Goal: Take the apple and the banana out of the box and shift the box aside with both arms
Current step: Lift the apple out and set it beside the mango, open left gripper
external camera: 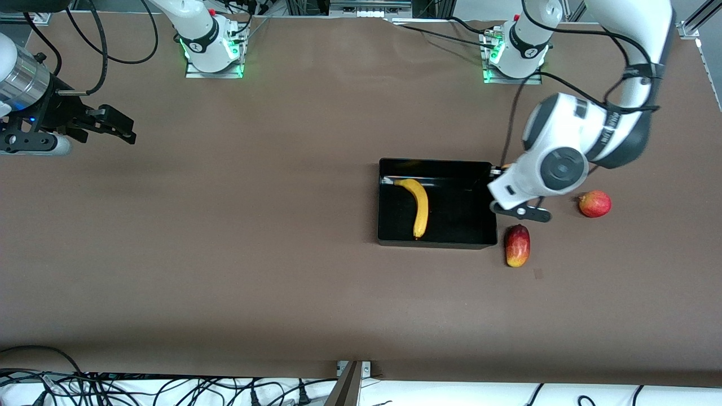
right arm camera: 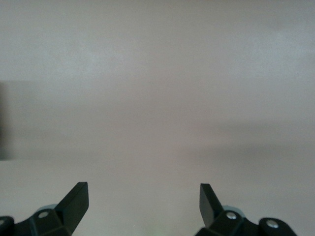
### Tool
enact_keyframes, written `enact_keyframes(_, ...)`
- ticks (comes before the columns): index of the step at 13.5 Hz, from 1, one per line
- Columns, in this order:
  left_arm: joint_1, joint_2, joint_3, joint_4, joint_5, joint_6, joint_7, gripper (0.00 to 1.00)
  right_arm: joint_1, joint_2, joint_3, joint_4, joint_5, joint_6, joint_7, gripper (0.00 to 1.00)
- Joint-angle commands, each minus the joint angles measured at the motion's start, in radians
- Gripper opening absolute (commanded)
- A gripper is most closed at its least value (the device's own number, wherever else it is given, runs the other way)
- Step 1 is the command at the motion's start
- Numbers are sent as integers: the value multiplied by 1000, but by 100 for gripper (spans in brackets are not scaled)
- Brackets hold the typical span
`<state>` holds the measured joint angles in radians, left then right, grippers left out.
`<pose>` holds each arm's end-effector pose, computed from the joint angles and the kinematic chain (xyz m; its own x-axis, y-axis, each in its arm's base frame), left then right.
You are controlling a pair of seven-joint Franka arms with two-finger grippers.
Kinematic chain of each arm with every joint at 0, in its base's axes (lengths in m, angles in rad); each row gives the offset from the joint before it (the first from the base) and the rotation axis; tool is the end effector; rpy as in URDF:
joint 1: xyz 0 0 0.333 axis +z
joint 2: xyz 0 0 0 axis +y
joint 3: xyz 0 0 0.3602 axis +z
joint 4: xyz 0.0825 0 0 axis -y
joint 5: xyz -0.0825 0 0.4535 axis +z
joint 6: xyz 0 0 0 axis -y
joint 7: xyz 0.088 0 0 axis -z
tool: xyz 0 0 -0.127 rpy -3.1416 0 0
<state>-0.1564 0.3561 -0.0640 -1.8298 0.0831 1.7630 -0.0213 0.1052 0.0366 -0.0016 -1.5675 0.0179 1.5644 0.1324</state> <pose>0.6359 -0.1315 0.2962 0.8905 -0.1996 -0.4088 -0.2421 -0.9687 -0.0543 0.6309 0.0679 0.6269 0.9987 -0.0288 -0.0417 -0.0293 -0.9995 -0.0124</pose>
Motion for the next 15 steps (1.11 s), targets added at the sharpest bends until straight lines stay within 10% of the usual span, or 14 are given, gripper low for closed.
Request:
enact_keyframes(1,3,4,84,-191,24,193,162,0,-12,3,14,17,-6,-6,-5,100)
enact_keyframes(3,-2,3,89,-258,23,295,161,10,-12,3,14,17,-6,-6,-5,100)
enact_keyframes(4,-2,10,89,-261,23,320,161,36,-12,3,12,17,-6,-4,-5,100)
enact_keyframes(5,-2,15,90,-267,23,335,161,99,-10,3,14,17,-6,-3,-4,100)
enact_keyframes(11,-17,-65,70,-85,3,201,164,100,-4,3,14,18,-6,-1,-4,100)
enact_keyframes(15,-118,20,38,69,-245,200,-47,100,-4,3,12,18,-6,-3,-4,100)
